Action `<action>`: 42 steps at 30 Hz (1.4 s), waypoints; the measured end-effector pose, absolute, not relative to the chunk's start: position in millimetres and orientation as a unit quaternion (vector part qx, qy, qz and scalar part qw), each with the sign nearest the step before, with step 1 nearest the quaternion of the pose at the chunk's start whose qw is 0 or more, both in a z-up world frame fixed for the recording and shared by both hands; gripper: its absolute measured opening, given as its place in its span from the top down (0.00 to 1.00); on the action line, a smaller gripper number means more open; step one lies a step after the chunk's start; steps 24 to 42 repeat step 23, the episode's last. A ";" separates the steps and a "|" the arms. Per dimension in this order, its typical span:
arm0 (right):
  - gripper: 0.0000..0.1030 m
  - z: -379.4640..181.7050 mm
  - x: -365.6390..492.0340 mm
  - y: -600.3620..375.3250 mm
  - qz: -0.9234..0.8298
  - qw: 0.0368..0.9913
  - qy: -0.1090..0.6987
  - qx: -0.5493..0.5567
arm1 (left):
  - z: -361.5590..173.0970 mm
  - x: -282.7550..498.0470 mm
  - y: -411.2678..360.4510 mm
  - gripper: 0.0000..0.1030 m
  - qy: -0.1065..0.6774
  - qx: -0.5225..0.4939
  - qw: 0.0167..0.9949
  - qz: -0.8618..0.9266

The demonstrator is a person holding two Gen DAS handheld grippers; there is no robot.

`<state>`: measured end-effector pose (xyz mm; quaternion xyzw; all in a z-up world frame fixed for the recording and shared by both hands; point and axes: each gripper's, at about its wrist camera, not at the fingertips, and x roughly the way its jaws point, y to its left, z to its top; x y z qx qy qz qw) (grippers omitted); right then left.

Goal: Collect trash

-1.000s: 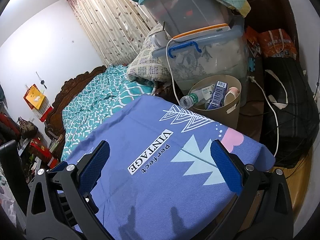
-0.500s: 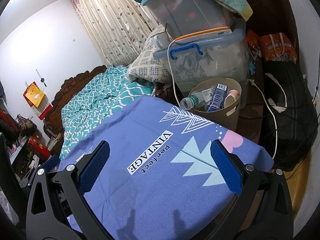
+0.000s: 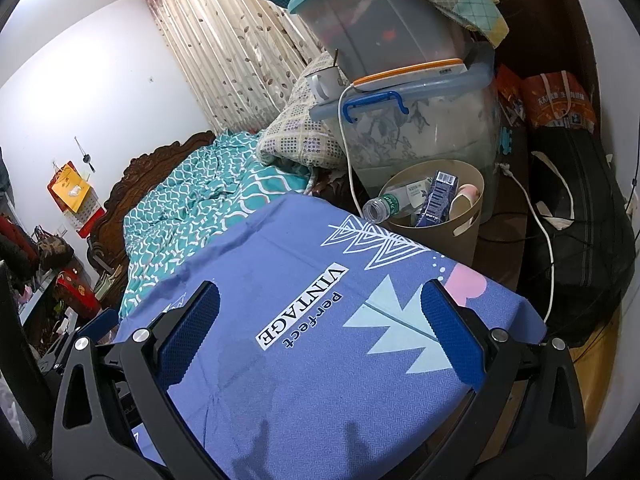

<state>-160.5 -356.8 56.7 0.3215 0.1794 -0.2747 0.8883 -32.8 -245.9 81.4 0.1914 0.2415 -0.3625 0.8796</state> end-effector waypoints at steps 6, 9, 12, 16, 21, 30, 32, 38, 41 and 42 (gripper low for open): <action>0.03 56.5 -159.7 -357.9 -0.273 0.888 0.181 0.321 | 81.5 -32.6 -245.5 0.08 0.241 0.191 0.880 -0.362; 0.03 55.7 -158.9 -359.0 -0.271 0.889 0.183 0.321 | 82.3 -31.8 -245.0 0.08 0.241 0.191 0.880 -0.361; 0.03 55.9 -158.9 -358.3 -0.271 0.889 0.182 0.321 | 83.2 -31.5 -244.0 0.08 0.240 0.188 0.880 -0.364; 0.03 55.8 -159.3 -358.0 -0.272 0.888 0.182 0.322 | 86.1 -31.3 -241.4 0.08 0.236 0.183 0.883 -0.362; 0.03 55.1 -157.5 -359.0 -0.271 0.888 0.184 0.322 | 86.7 -29.1 -239.7 0.08 0.242 0.178 0.883 -0.360; 0.03 54.9 -157.0 -358.6 -0.271 0.888 0.185 0.322 | 86.6 -27.8 -239.5 0.08 0.245 0.177 0.883 -0.359; 0.03 54.9 -157.0 -358.6 -0.271 0.888 0.185 0.322 | 86.6 -27.8 -239.5 0.08 0.245 0.177 0.883 -0.359; 0.03 54.9 -157.0 -358.6 -0.271 0.888 0.185 0.322 | 86.6 -27.8 -239.5 0.08 0.245 0.177 0.883 -0.359; 0.03 54.9 -157.0 -358.6 -0.271 0.888 0.185 0.322 | 86.6 -27.8 -239.5 0.08 0.245 0.177 0.883 -0.359; 0.03 54.9 -157.0 -358.6 -0.271 0.888 0.185 0.322 | 86.6 -27.8 -239.5 0.08 0.245 0.177 0.883 -0.359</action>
